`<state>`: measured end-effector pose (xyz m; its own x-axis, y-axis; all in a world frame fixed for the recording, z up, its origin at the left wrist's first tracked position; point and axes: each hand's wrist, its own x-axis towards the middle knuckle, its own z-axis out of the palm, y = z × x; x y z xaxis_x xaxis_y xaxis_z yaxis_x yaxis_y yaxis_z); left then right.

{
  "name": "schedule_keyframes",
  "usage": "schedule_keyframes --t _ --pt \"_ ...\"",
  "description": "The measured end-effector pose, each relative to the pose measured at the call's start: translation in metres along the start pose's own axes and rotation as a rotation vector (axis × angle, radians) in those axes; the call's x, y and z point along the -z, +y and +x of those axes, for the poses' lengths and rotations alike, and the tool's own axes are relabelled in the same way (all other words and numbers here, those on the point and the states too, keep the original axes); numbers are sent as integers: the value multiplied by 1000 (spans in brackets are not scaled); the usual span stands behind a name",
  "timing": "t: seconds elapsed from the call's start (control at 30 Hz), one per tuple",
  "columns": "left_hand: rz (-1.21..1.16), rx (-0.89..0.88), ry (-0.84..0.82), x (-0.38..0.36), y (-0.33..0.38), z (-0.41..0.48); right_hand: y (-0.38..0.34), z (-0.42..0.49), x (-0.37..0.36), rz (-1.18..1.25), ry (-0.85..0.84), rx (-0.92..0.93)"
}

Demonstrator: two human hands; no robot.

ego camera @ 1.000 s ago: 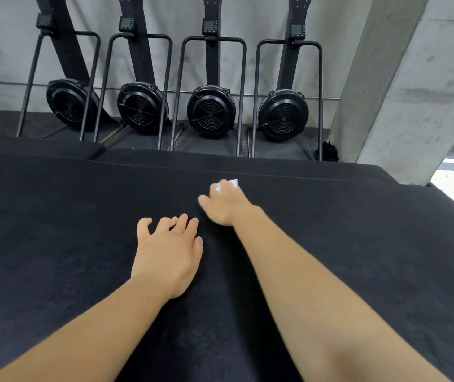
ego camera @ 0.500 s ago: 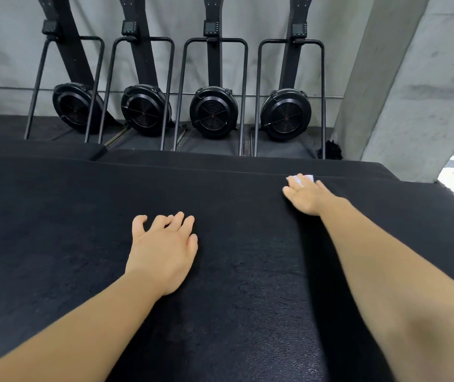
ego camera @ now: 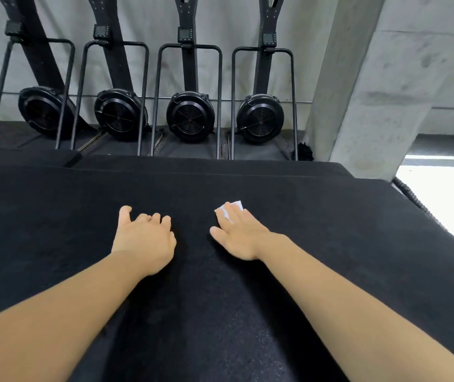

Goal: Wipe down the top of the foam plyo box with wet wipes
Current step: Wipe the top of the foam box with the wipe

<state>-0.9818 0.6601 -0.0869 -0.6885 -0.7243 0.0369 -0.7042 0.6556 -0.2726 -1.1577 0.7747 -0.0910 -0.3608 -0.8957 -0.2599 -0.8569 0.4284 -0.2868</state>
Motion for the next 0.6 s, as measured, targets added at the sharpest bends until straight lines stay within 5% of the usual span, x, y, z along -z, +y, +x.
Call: schedule_keyframes --t 0.2,0.6 --pt "-212 35 125 27 55 24 37 7 17 -103 20 86" --pt "-95 -12 248 -5 112 31 230 34 80 114 259 -422"
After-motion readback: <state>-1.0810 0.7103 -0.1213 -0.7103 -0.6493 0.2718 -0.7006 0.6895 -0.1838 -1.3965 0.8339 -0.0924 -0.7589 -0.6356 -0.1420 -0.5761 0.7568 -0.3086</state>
